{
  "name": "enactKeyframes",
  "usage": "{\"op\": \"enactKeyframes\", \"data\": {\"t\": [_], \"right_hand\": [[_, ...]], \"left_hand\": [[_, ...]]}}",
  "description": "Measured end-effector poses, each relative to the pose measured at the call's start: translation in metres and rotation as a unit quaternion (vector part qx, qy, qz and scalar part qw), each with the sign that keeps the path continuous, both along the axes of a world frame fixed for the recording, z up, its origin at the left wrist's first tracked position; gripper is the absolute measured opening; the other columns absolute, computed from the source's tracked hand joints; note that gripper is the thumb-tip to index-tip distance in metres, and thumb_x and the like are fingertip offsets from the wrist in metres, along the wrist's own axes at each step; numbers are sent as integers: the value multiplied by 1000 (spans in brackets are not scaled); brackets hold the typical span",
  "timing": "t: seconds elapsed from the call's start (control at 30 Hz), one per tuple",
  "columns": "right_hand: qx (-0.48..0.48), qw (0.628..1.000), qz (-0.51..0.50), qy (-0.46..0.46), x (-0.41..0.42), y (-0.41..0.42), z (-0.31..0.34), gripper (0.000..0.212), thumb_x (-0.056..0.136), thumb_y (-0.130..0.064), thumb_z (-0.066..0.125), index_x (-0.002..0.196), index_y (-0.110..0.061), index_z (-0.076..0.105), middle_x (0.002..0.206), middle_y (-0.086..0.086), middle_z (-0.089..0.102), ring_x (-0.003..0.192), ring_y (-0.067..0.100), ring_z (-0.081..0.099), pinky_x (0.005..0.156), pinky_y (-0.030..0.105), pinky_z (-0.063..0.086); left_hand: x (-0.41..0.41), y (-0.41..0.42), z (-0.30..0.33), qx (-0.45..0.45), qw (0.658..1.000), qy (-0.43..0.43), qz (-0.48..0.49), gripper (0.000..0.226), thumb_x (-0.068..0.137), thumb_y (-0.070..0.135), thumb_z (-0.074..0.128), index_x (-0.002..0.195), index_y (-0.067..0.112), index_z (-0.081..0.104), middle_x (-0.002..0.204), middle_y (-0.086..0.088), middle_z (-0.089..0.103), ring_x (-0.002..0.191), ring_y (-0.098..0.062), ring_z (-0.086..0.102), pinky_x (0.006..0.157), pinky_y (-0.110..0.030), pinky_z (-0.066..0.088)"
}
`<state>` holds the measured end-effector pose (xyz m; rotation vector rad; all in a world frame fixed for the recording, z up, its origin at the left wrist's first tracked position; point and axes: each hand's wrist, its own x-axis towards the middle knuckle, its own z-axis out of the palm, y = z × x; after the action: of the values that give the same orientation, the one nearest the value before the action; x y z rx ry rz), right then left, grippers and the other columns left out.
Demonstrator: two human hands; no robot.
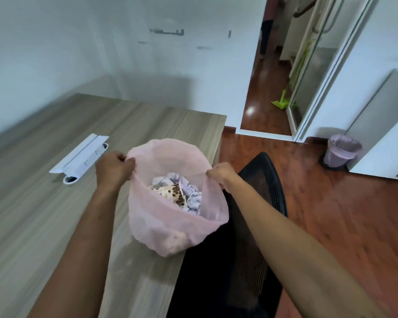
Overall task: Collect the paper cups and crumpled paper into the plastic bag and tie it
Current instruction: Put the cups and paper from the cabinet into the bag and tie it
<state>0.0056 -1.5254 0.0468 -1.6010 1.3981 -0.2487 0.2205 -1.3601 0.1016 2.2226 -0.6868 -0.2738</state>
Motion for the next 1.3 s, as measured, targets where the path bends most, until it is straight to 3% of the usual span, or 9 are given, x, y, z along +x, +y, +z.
{"op": "enactKeyframes", "data": {"t": [0.17,0.33,0.5,0.6,0.77,0.87,1.0,1.17,1.3], "right_hand": [[-84,993,-32,-79,-14,-42,53,11,86,-15,60,80,-6,62,79,6,61,66,17,58,55,25,46],[-154,967,-126,-158,-66,-93,106,9,74,-16,55,69,-12,62,83,16,72,80,30,69,74,39,60],[-194,921,-220,-257,-155,-154,159,17,71,-19,58,55,-19,53,67,6,66,70,26,67,76,42,58],[-218,905,-247,-269,-220,-188,188,17,78,-20,59,62,-22,53,70,-1,62,76,21,63,78,34,53],[-237,891,-286,-262,-342,-240,210,20,80,-18,60,63,-19,50,70,-1,57,75,21,58,71,34,51],[-238,886,-318,-239,-416,-263,213,21,79,-16,60,60,-19,50,66,-2,54,71,20,54,66,27,46],[-233,879,-355,-219,-509,-290,205,14,72,-17,61,60,-16,53,67,5,59,70,25,58,66,32,49],[-232,857,-406,-217,-608,-318,187,6,73,-15,64,72,-9,61,79,12,62,76,24,60,69,33,50],[-210,849,-438,-207,-668,-344,176,10,74,-17,61,83,-12,60,82,8,59,76,18,56,67,30,46]], "left_hand": [[-8,-36,41,-108,994,1,6,13,79,27,66,73,15,65,80,-14,71,84,-32,70,85,-45,57],[-45,-93,87,-187,982,-9,-10,22,76,27,67,86,9,73,86,-16,73,78,-28,69,83,-45,58],[-116,-164,146,-231,970,-68,-44,26,80,29,66,94,9,74,91,-12,74,84,-27,68,84,-39,55],[-169,-213,174,-260,960,-84,-66,22,83,26,65,97,10,73,91,-8,72,81,-21,64,82,-33,52],[-273,-293,189,-265,956,-61,-107,16,78,26,65,88,16,72,86,-6,71,88,-28,69,85,-39,57],[-341,-337,185,-258,956,-37,-134,15,80,23,64,89,15,73,83,-4,69,88,-27,68,82,-34,54],[-422,-388,174,-240,954,-7,-180,8,83,16,62,85,16,70,87,-7,70,82,-24,64,76,-28,50],[-507,-447,155,-221,944,17,-244,11,84,16,64,90,13,74,89,-5,70,88,-24,66,83,-34,55],[-565,-498,140,-220,932,30,-285,13,86,15,61,91,14,73,90,-1,69,85,-20,63,74,-29,53]]}}
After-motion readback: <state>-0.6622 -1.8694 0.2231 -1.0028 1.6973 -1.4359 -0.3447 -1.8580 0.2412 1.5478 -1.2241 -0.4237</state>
